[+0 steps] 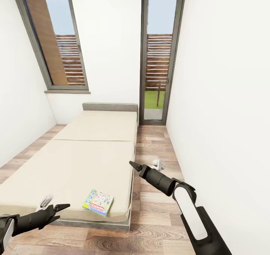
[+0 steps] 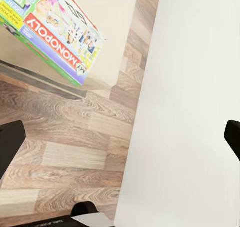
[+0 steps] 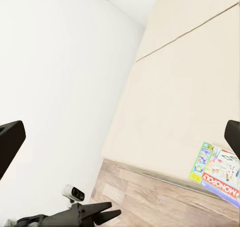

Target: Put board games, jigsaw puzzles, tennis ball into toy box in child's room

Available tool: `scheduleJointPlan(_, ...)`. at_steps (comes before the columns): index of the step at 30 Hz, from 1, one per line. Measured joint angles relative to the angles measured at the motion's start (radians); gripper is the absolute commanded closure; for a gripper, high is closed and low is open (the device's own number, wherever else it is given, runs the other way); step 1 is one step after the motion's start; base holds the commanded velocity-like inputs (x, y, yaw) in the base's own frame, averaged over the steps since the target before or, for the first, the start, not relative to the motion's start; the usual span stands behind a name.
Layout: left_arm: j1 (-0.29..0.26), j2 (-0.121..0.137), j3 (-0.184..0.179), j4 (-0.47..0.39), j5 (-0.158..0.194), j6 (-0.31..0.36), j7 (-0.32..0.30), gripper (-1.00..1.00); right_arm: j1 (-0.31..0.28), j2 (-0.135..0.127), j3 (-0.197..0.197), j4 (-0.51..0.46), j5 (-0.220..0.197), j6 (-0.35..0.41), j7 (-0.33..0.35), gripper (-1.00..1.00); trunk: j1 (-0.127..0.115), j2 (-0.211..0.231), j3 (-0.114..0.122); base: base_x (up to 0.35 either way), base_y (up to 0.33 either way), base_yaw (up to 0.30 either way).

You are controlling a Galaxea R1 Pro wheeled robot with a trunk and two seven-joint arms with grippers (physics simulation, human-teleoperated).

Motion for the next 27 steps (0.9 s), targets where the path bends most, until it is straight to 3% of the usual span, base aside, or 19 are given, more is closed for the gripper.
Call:
scheduleJointPlan(9, 0.0, -0.003, 0.0, 0.001, -0.001, -0.003, 0.002, -1.0, 0.0, 0.006, -0.006, 0.082, 0.002, -0.004, -0.001, -1.0, 0.035, -0.063, -0.028, 0.0, 0.0, 0.0)
scheduleJointPlan(14, 0.0, -0.004, -0.001, 0.002, -0.002, -0.004, 0.003, -1.0, -0.006, 0.0, -0.007, 0.146, 0.002, -0.048, -0.001, -1.0, 0.054, -0.098, -0.044, 0.0, 0.0, 0.0)
scheduleJointPlan(27, 0.0, -0.006, -0.001, 0.02, 0.0, -0.009, 0.001, -1.0, -0.008, -0.006, -0.007, 0.163, 0.001, -0.091, -0.001, -1.0, 0.104, -0.189, -0.085, 0.0, 0.0, 0.0)
